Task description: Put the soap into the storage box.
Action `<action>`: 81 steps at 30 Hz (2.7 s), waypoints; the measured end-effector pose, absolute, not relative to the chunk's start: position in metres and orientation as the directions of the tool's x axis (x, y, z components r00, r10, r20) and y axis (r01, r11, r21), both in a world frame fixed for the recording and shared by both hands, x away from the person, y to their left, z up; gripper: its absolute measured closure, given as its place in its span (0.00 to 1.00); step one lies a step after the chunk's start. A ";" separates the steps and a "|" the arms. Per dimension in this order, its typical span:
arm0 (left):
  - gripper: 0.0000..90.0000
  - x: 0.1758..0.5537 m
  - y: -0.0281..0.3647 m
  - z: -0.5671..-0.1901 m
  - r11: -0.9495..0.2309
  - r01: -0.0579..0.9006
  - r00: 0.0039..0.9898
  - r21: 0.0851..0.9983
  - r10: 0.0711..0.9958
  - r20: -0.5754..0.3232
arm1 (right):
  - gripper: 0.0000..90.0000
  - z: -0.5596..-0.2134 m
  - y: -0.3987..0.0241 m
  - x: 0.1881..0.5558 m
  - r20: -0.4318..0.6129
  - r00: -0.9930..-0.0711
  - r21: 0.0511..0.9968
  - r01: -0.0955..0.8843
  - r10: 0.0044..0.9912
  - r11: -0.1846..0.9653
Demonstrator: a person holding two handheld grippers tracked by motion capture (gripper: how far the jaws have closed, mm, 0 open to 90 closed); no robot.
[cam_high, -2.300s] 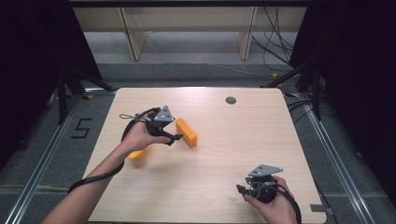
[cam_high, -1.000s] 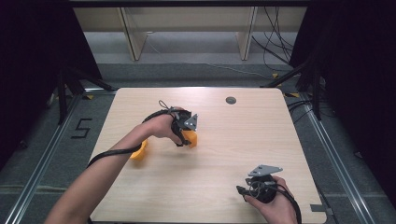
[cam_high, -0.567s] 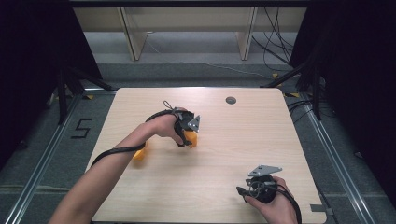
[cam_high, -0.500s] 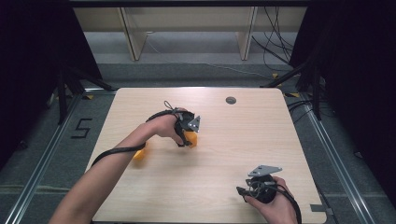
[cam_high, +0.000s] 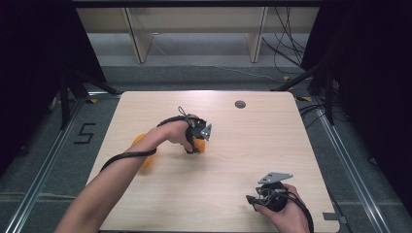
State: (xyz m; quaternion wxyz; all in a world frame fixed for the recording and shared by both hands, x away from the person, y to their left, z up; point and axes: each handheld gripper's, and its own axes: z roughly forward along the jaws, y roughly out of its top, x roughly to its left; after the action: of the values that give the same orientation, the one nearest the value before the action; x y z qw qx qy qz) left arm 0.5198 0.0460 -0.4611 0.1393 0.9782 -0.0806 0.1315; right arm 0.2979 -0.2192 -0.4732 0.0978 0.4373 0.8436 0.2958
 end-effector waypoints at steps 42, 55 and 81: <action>0.62 0.522 0.032 -0.458 -0.983 0.043 0.978 0.176 0.077 0.191 | 0.56 -0.475 -0.220 0.298 0.097 -0.599 0.569 0.689 0.795 0.449; 0.51 0.525 0.040 -0.460 -0.987 0.061 0.978 0.146 0.088 0.190 | 0.56 -0.475 -0.220 0.297 0.100 -0.598 0.567 0.691 0.795 0.448; 0.67 0.520 0.049 -0.439 -0.937 0.278 0.953 0.211 0.297 0.061 | 0.56 -0.476 -0.219 0.298 0.106 -0.593 0.566 0.696 0.798 0.442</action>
State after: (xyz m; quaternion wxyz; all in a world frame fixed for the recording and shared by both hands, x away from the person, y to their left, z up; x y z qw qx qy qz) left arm 0.5204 0.0492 -0.4391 0.1006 0.9831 0.1461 0.0460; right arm 0.2979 -0.2194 -0.4759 0.0886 0.4423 0.8445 0.2888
